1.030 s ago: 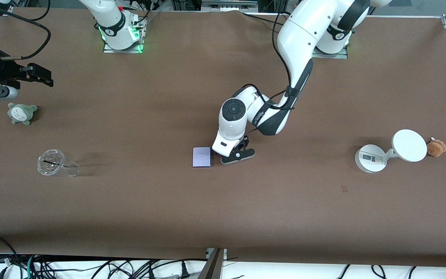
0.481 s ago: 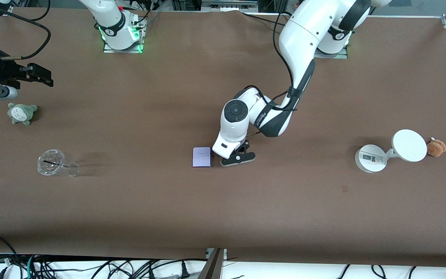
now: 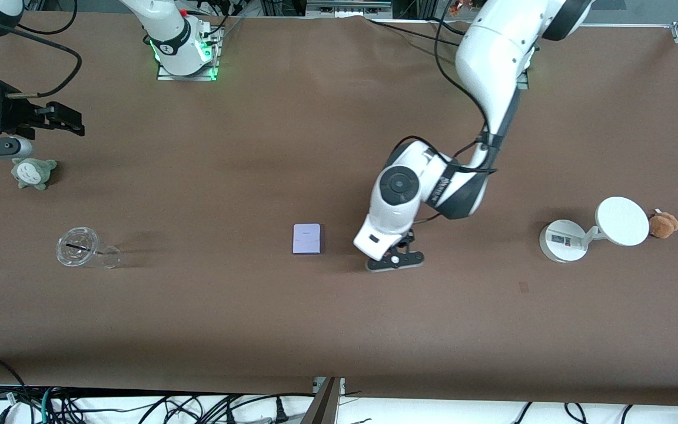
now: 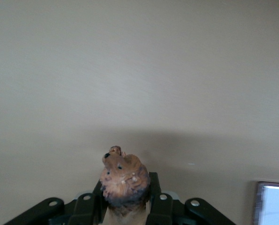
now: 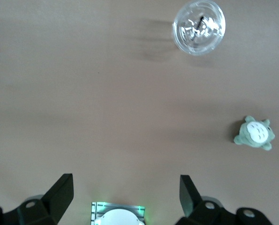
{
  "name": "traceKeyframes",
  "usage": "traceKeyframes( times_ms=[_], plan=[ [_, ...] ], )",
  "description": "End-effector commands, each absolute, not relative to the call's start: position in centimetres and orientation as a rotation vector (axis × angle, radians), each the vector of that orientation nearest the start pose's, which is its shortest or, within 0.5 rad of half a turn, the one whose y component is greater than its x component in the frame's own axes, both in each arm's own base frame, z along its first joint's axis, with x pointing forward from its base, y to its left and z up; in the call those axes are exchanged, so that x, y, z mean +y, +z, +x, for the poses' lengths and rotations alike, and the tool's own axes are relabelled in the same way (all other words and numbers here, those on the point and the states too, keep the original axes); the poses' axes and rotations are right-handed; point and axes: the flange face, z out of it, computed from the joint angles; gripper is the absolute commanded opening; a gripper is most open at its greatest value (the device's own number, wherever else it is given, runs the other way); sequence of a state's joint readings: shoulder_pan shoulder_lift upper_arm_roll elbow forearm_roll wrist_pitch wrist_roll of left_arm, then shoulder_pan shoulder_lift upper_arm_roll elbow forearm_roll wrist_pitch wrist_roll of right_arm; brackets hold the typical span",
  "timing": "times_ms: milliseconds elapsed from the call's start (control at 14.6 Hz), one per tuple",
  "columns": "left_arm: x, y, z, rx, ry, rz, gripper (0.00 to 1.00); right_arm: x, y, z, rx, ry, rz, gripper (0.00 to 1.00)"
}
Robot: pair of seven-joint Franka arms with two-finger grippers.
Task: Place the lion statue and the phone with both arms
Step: 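Lift the lion with the left gripper while the right gripper reaches the phone, then grasp the phone with the right gripper while the left gripper carries the lion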
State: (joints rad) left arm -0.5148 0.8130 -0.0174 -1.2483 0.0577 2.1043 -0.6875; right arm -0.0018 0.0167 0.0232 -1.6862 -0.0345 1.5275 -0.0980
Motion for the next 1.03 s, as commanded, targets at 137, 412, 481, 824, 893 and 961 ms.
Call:
traceKeyframes(
  times_ms=[137,412,481,824,893,961],
  plan=[
    [-30.1,31.4,65.0,-0.059,-0.004,-3.084,0.0,6.5,51.5,58.3,-0.213,0.224,-3.15,1.0],
    [-23.0,30.7,66.1,0.007,0.046,-3.075,0.0,12.1,46.1,61.1,-0.11,0.138,-3.164,1.0],
    [-20.8,30.6,66.8,0.001,0.054,-3.084,0.0,13.8,44.5,61.5,-0.065,0.134,-3.169,1.0],
    [-16.3,25.5,64.8,-0.043,-0.076,-3.123,0.0,23.6,37.6,64.2,0.047,0.106,-3.179,1.0],
    [-15.9,24.3,63.9,-0.047,-0.101,-3.129,0.0,25.5,36.1,64.6,0.069,0.079,-3.176,1.0],
    [-15.2,23.6,63.5,-0.059,-0.103,-3.13,0.0,26.5,34.8,64.8,0.096,0.05,-3.17,1.0]
  ],
)
